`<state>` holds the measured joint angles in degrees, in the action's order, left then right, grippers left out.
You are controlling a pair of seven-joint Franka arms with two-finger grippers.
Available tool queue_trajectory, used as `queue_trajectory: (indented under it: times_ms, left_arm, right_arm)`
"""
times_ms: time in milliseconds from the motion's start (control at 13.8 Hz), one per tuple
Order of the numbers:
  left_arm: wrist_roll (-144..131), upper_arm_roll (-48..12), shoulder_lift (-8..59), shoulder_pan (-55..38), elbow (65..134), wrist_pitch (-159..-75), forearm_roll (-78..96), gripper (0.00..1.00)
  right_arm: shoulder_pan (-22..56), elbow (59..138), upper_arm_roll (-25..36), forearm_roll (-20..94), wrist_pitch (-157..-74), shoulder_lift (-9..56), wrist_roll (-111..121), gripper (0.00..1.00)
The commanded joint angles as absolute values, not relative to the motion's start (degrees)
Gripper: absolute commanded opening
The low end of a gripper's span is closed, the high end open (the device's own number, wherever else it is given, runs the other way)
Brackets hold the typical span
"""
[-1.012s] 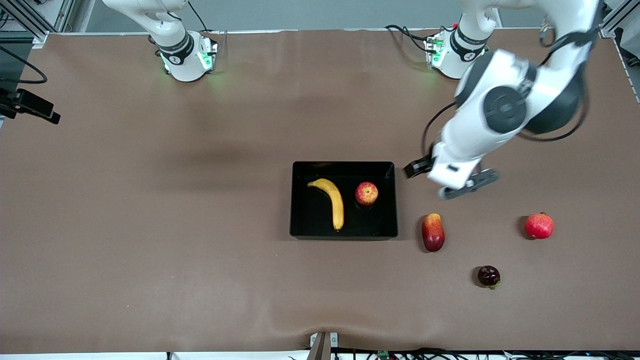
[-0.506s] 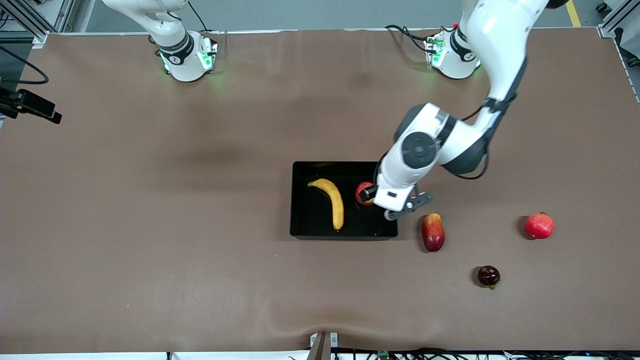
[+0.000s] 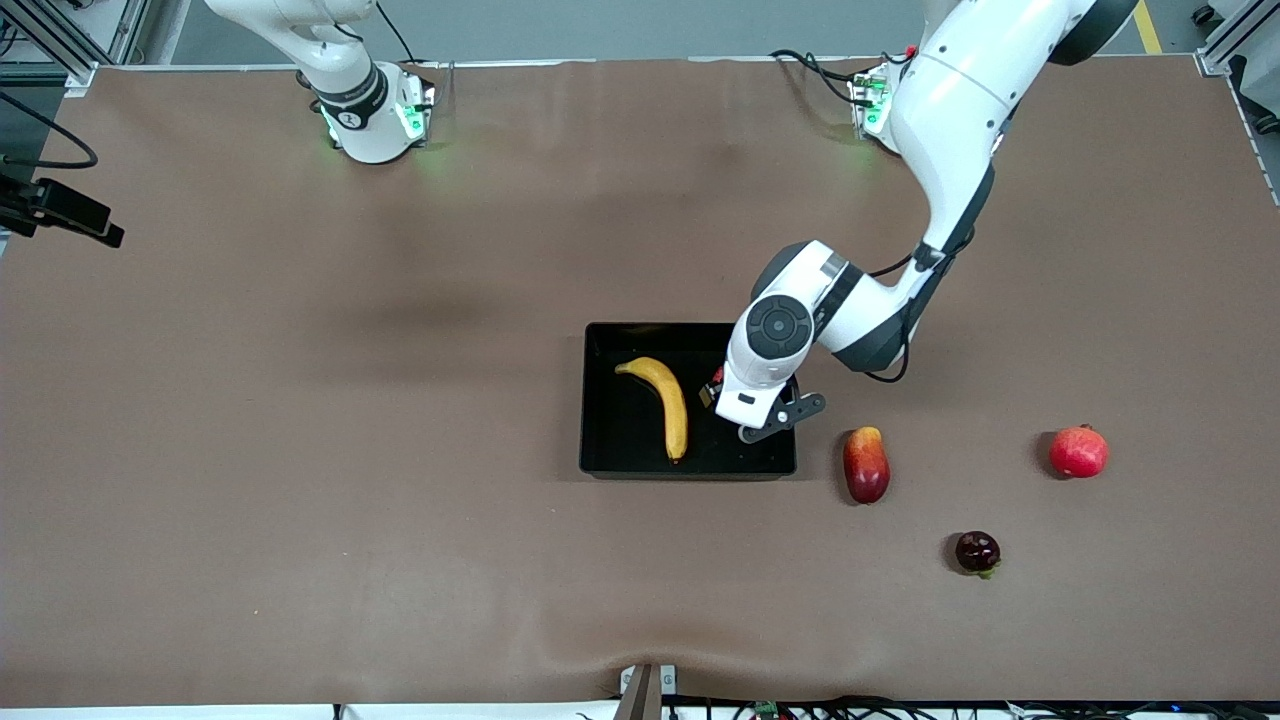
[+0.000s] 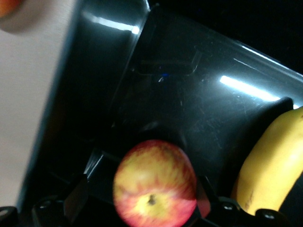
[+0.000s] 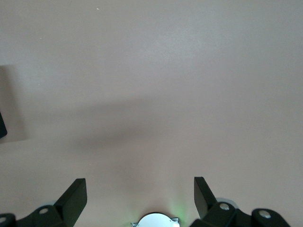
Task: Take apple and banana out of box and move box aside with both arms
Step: 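Reach the left gripper into the black box and grasp the yellow-red apple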
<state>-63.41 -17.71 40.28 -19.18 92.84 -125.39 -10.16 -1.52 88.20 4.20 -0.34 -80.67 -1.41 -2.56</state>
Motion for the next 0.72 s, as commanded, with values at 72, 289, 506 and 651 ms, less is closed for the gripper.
queue_trajectory:
  times_ms: [72,289,506,651]
  left_arm:
    - [-65.3,-17.5,42.4,-20.3,91.8,-127.1,-11.7,1.0]
    - [-65.3,-17.5,42.2,-20.5,91.8,-127.0,-11.6,0.6]
    - [-65.1,-17.5,40.7,-20.5,91.4,-125.6,-11.7,0.0]
    - [-64.9,-17.6,37.2,-20.4,91.1,-122.2,-11.7,0.0]
  right_arm:
    - [-1.7,88.2,4.0,-0.1,-80.4,-1.6,-2.7,1.0]
    - [-1.7,88.0,4.0,-0.1,-80.2,-1.7,-2.7,1.0]
    - [-1.9,87.5,4.1,0.0,-80.4,-1.6,-2.6,1.0]
    - [-0.7,88.1,4.0,-0.1,-80.3,-1.1,-2.7,1.0]
